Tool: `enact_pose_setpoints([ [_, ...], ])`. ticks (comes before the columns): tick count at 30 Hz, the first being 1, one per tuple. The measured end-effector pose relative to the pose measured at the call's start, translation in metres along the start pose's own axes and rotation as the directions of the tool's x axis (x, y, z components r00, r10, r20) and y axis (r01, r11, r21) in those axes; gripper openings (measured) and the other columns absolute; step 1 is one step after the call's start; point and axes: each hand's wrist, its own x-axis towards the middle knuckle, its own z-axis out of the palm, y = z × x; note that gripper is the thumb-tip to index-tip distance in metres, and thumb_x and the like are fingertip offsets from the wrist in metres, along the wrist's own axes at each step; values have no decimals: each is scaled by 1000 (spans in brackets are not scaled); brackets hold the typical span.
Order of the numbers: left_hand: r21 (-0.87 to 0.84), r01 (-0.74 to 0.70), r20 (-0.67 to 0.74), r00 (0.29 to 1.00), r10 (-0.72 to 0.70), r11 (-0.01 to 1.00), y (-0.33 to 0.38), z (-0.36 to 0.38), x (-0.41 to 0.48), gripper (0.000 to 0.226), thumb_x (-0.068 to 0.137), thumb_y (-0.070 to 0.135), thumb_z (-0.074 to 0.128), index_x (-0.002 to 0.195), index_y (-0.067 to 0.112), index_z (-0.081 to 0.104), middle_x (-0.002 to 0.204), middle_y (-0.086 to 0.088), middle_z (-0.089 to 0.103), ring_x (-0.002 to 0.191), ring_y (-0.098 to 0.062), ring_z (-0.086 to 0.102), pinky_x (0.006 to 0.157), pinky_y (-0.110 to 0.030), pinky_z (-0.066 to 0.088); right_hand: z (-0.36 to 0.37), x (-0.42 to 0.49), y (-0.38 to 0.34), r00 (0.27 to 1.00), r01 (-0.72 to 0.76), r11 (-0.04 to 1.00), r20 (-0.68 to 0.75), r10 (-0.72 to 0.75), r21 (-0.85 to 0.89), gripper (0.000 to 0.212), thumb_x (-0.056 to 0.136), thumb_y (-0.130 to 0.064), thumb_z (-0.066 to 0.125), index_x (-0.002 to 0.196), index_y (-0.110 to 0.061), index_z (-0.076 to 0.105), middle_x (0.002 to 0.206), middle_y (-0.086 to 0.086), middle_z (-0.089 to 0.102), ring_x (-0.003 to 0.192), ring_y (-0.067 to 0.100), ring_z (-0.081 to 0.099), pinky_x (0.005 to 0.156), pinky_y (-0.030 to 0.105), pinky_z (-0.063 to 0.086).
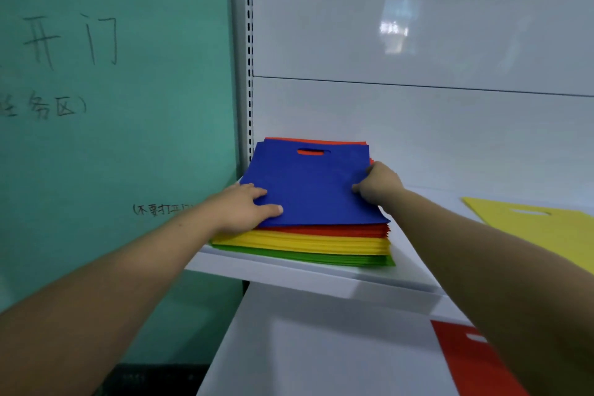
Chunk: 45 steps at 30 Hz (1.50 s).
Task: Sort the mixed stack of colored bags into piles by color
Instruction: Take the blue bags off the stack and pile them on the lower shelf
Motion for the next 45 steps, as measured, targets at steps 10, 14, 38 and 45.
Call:
enact_pose_setpoints([
  [10,-22,82,35,996,-81,996,17,-9,-3,86,77,70,55,147,24,31,154,-1,28,139,-21,30,114,-35,26,-5,-3,12,972,205,978,-113,-208,-37,55,92,-4,40,144,-18,30,128,14,52,106,33,54,76,36,44],
  [14,-120,116,73,992,-108,986,19,-15,-4,97,72,65,65,150,26,22,154,1,28,137,-21,35,113,-34,29,-17,-21,6,901,367,930,-261,-348,26,49,98,-6,34,144,-22,33,139,8,41,116,30,49,91,37,42],
  [38,-636,-565,-222,786,577,526,168,53,-86,59,91,9,55,144,29,36,141,11,42,123,-11,46,104,-29,40,-131,-264,144,612,34,959,-764,203,282,42,97,-25,54,137,-29,43,104,-27,45,81,-17,49,61,-2,37],
  [45,-722,-528,-71,699,711,447,252,125,-135,62,89,4,57,144,23,37,143,5,44,125,-15,48,107,-39,40,-173,-361,228,495,-226,933,-791,358,281,44,97,-30,52,139,-29,41,110,-9,49,81,5,49,65,12,36],
])
